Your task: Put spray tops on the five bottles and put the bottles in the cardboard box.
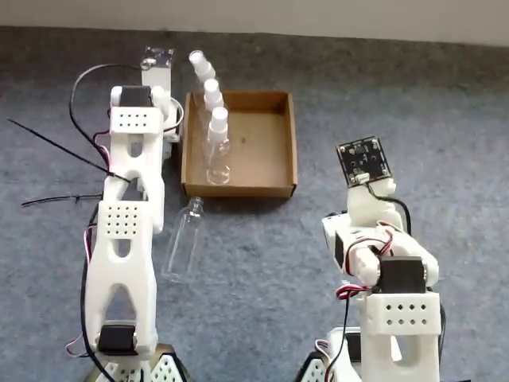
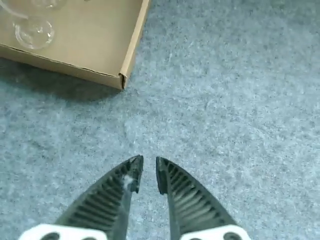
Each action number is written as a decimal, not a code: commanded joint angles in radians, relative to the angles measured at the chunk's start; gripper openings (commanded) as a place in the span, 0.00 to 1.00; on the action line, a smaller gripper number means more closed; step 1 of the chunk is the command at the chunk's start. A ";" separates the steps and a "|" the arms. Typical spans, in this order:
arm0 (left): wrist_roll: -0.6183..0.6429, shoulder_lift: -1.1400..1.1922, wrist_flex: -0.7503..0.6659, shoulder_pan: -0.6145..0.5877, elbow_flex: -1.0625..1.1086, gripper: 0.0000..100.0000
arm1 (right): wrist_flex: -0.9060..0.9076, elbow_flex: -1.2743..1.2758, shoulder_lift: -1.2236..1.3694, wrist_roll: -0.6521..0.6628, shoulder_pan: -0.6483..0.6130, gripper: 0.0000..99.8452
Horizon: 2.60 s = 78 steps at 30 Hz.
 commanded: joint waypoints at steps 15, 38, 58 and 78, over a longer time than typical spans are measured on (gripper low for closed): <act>0.006 -0.487 0.172 -0.102 -0.142 0.09 | 0.168 -0.015 -0.004 0.295 0.251 0.01; -0.048 -0.799 0.175 -0.186 0.429 0.09 | 0.355 0.048 0.182 0.497 0.378 0.13; -0.048 -0.799 0.170 -0.196 0.426 0.09 | 0.397 0.246 0.189 0.933 0.728 0.30; -0.051 -0.800 0.170 -0.203 0.426 0.09 | 0.239 0.367 0.189 0.859 0.811 0.15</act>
